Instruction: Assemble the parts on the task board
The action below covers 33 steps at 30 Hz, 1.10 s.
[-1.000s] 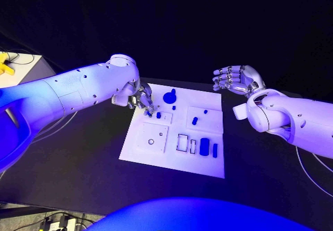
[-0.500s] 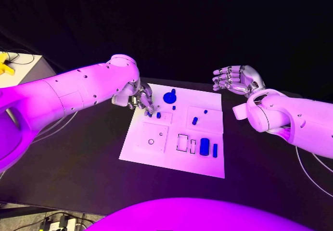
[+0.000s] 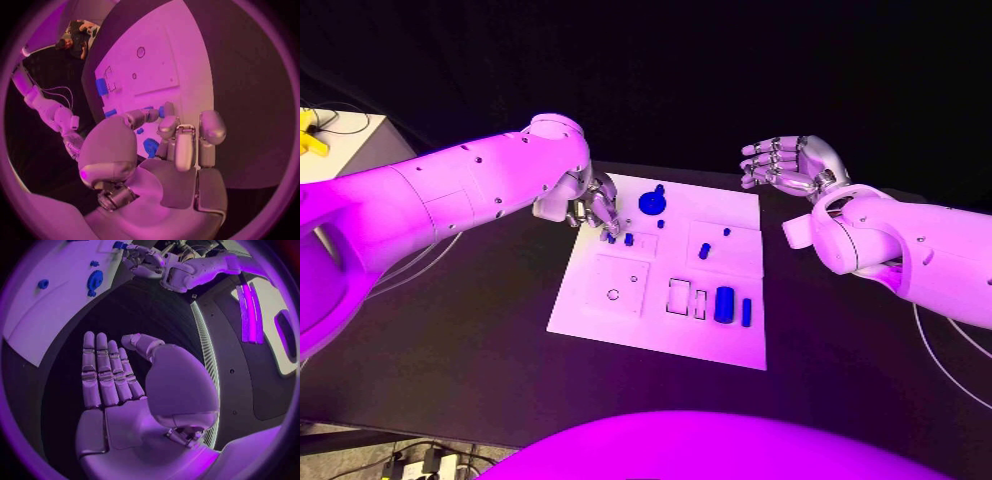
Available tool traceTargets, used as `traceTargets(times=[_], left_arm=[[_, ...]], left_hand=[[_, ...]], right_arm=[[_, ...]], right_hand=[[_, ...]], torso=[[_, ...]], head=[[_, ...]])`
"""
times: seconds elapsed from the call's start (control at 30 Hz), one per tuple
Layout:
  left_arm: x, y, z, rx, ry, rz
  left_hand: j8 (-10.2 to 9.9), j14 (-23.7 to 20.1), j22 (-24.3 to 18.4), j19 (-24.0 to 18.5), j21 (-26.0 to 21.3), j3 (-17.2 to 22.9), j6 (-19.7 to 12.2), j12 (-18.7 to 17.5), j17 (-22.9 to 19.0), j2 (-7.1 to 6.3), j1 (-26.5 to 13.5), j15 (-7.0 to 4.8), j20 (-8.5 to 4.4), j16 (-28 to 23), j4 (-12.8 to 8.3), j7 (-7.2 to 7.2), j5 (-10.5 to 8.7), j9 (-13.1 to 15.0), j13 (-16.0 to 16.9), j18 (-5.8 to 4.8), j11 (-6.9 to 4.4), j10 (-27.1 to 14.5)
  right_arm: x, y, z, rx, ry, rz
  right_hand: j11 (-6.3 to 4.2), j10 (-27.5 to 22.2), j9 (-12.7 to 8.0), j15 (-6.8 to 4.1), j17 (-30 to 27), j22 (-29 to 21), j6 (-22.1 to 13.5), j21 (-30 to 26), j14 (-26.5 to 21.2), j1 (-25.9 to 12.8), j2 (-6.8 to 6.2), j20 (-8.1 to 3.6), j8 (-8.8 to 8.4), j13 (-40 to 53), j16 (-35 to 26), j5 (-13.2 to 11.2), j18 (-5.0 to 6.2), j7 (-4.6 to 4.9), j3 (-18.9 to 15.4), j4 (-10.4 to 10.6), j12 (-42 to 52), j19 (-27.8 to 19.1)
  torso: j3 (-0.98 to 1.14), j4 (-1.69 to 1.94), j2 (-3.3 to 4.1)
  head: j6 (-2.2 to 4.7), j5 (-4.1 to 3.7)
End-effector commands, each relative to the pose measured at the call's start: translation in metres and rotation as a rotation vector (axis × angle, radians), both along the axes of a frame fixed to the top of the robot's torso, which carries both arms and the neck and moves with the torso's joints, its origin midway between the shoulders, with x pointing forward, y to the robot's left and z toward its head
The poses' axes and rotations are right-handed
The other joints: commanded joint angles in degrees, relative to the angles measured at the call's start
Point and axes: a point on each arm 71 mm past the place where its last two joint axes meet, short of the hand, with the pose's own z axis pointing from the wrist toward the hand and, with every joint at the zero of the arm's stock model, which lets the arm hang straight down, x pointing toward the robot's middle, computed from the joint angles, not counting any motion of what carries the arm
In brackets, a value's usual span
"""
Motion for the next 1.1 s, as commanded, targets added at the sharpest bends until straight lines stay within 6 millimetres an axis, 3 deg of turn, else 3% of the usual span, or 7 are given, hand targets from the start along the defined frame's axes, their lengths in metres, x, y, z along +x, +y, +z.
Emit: traceTargets(times=[0.03, 1.1], left_arm=[[-0.0009, -0.0017, -0.0010, 0.003, 0.009, -0.015], [0.0003, 0.0034, -0.0021, 0.025, 0.015, -0.007]], left_hand=[[0.04, 4.81, -0.03, 0.15, 0.11, 14.57, 1.01, 0.16, 10.21, 0.50, 0.00, -0.36, 0.05, 0.20, -14.81, -0.63, 0.30, -0.01, 0.05, -0.90, 0.07, 0.47], [-0.09, 4.82, -0.04, 0.12, 0.11, 14.41, 1.06, 0.20, 10.29, 0.55, 0.09, -0.36, 0.05, 0.23, -14.82, -0.64, 0.40, 0.08, 0.24, -0.90, 0.07, 0.54]], right_arm=[[-0.0007, 0.0019, 0.0004, 0.000, -0.006, 0.022], [-0.0007, 0.0031, 0.0005, 0.001, -0.007, 0.025]], right_hand=[[0.13, 0.18, -0.10, 0.25, -0.05, -0.05, 0.47, -0.26, 0.10, -0.35, 0.01, -0.02, -0.32, -0.02, -0.10, 0.07, -0.01, 2.06, 0.07, -0.34, -0.33, -0.25], [0.13, 0.18, -0.10, 0.25, -0.05, -0.05, 0.47, -0.26, 0.10, -0.35, 0.01, -0.02, -0.32, -0.02, -0.10, 0.07, -0.01, 2.06, 0.07, -0.34, -0.33, -0.25]], torso=[[0.00, -0.02, 0.02], [0.02, 0.03, -0.04]], head=[[0.01, -0.05], [0.01, -0.15]])
